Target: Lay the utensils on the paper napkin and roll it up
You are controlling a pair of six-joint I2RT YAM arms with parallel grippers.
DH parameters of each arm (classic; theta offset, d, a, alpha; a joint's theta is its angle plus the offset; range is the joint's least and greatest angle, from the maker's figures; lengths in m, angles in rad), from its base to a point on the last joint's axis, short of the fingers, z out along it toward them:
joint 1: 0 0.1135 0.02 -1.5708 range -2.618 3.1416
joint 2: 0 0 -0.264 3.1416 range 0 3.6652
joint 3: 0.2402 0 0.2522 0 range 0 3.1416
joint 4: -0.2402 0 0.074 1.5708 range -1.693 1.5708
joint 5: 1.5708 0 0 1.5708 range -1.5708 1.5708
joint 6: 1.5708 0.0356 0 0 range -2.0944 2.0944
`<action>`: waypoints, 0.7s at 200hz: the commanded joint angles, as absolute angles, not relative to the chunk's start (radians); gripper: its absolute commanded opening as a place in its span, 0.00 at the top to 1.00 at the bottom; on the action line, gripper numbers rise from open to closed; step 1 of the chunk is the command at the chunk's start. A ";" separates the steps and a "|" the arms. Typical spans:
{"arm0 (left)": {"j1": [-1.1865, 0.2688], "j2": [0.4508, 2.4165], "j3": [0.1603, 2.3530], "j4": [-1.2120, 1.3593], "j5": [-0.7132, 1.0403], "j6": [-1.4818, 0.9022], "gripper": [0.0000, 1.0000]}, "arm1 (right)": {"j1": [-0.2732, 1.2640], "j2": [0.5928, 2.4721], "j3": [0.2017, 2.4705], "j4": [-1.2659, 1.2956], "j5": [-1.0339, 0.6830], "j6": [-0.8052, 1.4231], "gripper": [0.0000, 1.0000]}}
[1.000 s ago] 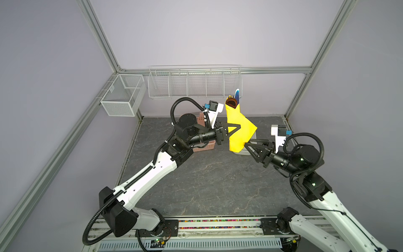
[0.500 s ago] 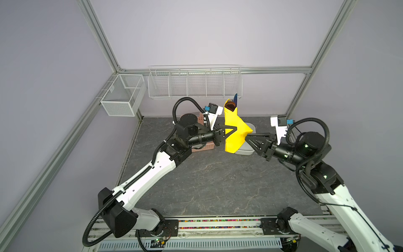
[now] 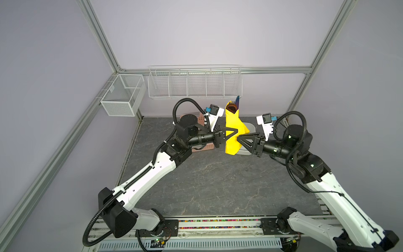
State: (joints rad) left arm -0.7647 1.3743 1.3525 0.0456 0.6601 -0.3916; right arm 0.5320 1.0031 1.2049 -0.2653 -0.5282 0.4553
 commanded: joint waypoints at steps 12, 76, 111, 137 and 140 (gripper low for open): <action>-0.764 1.347 1.350 0.122 0.704 -0.406 1.00 | 0.535 1.019 1.233 -0.223 -0.563 0.434 0.65; -0.768 1.354 1.347 0.174 0.734 -0.446 1.00 | 0.538 1.055 1.241 -0.179 -0.625 0.449 0.65; -0.773 1.367 1.350 0.204 0.754 -0.469 1.00 | 0.545 1.068 1.244 -0.163 -0.654 0.451 0.67; -0.776 1.367 1.353 0.226 0.768 -0.482 1.00 | 0.546 1.069 1.244 -0.164 -0.654 0.448 0.68; -0.777 1.366 1.353 0.229 0.769 -0.483 1.00 | 0.546 1.069 1.243 -0.163 -0.655 0.448 0.68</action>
